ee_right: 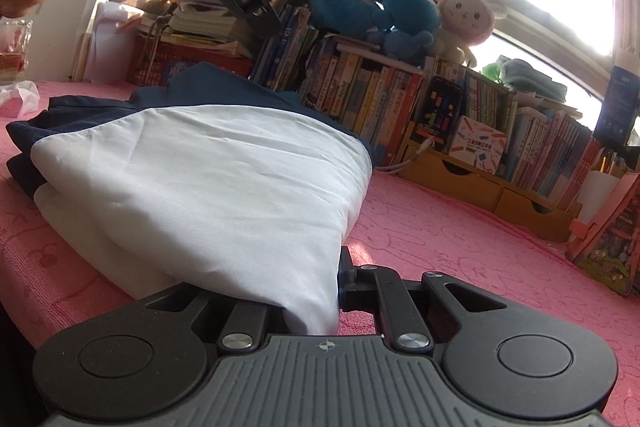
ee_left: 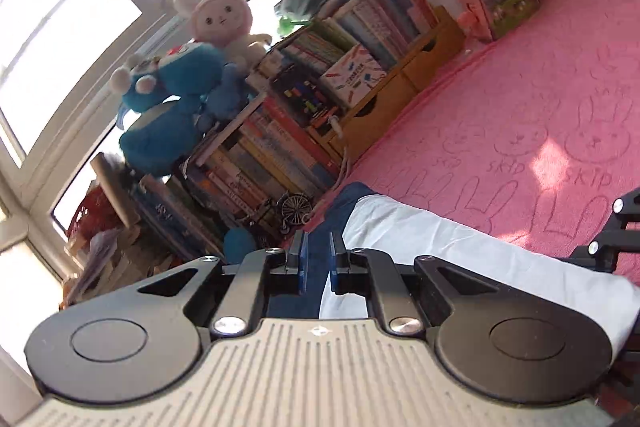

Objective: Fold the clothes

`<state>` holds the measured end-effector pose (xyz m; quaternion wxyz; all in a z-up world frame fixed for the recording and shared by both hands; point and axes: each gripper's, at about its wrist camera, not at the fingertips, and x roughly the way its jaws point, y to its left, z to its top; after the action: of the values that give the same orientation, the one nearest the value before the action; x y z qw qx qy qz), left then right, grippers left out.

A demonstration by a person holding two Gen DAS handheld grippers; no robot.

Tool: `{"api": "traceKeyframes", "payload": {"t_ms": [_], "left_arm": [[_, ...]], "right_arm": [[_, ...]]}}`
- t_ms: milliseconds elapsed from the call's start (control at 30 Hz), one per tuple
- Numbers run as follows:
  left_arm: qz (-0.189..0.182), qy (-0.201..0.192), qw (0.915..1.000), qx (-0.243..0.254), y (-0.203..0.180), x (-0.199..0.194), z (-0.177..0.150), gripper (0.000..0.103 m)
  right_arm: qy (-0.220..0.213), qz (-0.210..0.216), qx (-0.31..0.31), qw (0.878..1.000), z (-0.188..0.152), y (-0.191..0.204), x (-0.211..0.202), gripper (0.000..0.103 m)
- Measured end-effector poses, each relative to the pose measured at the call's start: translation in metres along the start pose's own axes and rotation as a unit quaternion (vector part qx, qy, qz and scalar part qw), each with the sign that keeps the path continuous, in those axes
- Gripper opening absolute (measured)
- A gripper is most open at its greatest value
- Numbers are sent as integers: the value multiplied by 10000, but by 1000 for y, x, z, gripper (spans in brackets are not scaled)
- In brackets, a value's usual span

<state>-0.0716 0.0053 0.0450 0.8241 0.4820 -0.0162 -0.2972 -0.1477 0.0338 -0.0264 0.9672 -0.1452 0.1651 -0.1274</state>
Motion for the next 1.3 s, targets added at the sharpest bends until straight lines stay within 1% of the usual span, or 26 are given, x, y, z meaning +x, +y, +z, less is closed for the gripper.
{"api": "traceKeyframes", "payload": {"t_ms": [33, 67, 100, 167, 200, 267, 300, 400, 500, 567, 600, 633, 700, 733, 767, 833, 867, 1000, 1033, 1067, 1100, 1200, 1300], "left_arm": [[-89, 5, 9989, 459, -13, 12, -4, 11], [-180, 19, 9958, 900, -25, 22, -10, 11], [-158, 51, 9918, 1267, -30, 32, -21, 11], [-76, 122, 9803, 1972, -39, 51, -45, 2], [-67, 129, 9805, 1961, -35, 55, -52, 2], [-58, 134, 9832, 1820, -24, 61, -64, 2], [-32, 209, 9858, 1668, -18, 64, -65, 2], [216, 288, 9891, 1428, -2, 69, -67, 5], [663, 807, 9835, 1479, 15, 82, -86, 5], [762, 1391, 9819, 1037, 34, 101, -114, 5], [741, 1728, 9795, 718, 43, 109, -130, 4], [690, 1970, 9768, 482, 48, 114, -142, 2], [592, 2287, 9715, -205, 61, 114, -157, 1], [591, 2399, 9681, -410, 69, 114, -158, 3], [615, 2444, 9663, -515, 75, 112, -159, 8], [789, 2438, 9647, -611, 93, 108, -156, 8], [924, 2373, 9649, -647, 102, 103, -152, 8], [358, 1769, 9822, -523, 76, 81, -120, 8], [205, 1613, 9855, -489, 69, 76, -112, 10], [52, 1456, 9883, -455, 62, 70, -105, 13], [-100, 1298, 9906, -420, 55, 65, -97, 13], [-558, 821, 9946, -316, 34, 48, -73, 13], [-1013, 341, 9941, -210, 12, 32, -49, 14]], "right_arm": [[-4, 0, -45, 10000, -1, 0, 0, 12], [-6, 13, -95, 10000, -1, 0, 0, 12], [-3, 33, -135, 9999, -2, -1, 0, 13], [16, 87, -180, 9998, -2, -3, 0, 13], [19, 102, -196, 9998, -3, -4, 1, 13], [-18, 147, -291, 9995, -3, -2, 1, 13], [-41, 148, -331, 9993, -4, -1, 1, 13], [-45, 117, -333, 9994, -3, 2, 1, 13], [-16, 72, -254, 9997, -5, 0, 0, 13], [-1, 59, -194, 9998, -5, -2, -1, 13], [3, 55, -178, 9998, -5, -2, -1, 13], [7, 52, -162, 9999, -5, -2, -1, 13], [0, 60, -146, 9999, -4, -1, -1, 13], [-10, 57, -151, 9999, -4, 1, -1, 13], [-23, 48, -155, 9999, -3, 2, -1, 13], [-39, 46, -130, 9999, -3, 3, 0, 13], [-43, 46, -93, 9999, -2, 2, 1, 13], [-57, 1, 128, 9999, -1, 1, 3, 13], [-78, -28, 186, 9998, -1, 1, 3, 13], [-104, -67, 243, 9996, -1, 1, 3, 13], [-150, -117, 277, 9994, -2, 1, 3, 13], [-284, -275, 293, 9988, -7, 5, 1, 13], [-339, -318, 355, 9983, -11, 6, -3, 13]]}}
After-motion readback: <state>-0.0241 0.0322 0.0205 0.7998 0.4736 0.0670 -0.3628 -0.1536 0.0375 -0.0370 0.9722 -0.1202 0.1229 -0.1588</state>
